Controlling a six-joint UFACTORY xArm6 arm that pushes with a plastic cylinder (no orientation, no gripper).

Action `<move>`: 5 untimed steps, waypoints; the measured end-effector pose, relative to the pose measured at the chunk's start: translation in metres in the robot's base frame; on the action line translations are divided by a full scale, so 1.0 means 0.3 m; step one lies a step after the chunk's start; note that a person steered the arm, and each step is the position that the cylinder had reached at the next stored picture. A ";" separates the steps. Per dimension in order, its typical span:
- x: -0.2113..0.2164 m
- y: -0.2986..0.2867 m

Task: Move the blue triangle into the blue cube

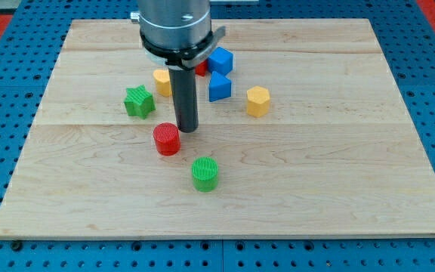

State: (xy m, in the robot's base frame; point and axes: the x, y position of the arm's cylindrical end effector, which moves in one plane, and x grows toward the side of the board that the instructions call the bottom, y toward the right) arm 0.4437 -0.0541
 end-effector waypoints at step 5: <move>-0.192 0.254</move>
